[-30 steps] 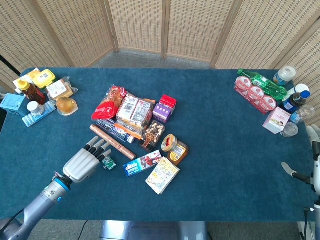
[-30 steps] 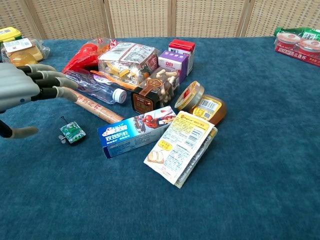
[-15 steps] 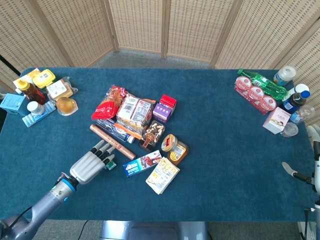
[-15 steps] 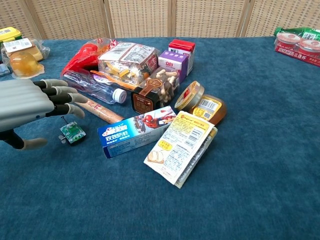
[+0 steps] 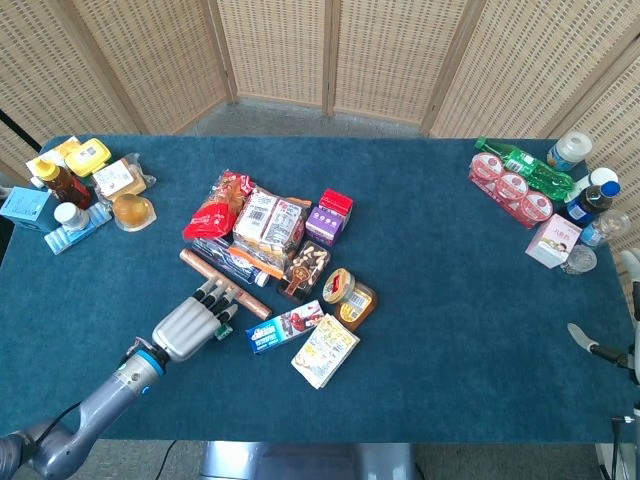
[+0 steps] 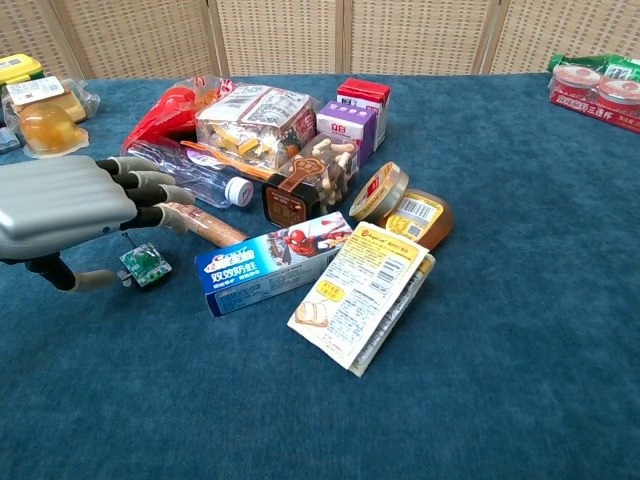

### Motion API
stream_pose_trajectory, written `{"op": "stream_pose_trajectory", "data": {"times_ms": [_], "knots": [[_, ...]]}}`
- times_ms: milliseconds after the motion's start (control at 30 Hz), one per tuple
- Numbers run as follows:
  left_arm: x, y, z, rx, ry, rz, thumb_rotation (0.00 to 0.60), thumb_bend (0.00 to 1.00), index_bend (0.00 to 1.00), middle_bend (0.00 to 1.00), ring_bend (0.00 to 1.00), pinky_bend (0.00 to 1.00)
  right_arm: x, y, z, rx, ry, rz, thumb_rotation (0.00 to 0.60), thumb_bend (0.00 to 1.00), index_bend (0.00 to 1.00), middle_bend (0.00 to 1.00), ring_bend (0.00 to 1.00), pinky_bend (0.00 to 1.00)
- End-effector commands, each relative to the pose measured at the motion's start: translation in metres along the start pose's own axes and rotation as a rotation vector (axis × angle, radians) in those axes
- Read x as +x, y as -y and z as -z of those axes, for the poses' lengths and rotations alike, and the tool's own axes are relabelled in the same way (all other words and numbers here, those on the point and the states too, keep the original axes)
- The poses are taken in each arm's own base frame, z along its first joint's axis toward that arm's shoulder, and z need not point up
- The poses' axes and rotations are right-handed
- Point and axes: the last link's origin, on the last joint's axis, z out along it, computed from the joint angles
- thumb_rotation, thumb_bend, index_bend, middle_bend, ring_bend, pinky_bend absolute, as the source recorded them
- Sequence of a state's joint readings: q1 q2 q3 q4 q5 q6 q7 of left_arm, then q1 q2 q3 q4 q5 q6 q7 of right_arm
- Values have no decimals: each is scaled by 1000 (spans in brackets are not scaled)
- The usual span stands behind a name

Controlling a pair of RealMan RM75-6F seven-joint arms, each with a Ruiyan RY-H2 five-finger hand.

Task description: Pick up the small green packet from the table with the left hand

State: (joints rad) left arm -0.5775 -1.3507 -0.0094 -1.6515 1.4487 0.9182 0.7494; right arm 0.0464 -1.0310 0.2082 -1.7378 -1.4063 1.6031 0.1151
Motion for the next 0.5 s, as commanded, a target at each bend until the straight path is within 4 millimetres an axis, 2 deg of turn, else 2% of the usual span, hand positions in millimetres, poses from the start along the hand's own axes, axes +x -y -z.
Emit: {"op": "stream_pose_trajectory", "data": {"times_ms": [33,500], "knots": [[1,-3,-3,-9,3,-7,600,388,198,0,0,0,0,0,0,-1,-1,-1,600,0,0,0,0,0],[1,-12,-12,-27,23,-37,600,387,213,0,0,0,2,-2,-1,-5,-3,-13,600,0,0,0,0,0]]}}
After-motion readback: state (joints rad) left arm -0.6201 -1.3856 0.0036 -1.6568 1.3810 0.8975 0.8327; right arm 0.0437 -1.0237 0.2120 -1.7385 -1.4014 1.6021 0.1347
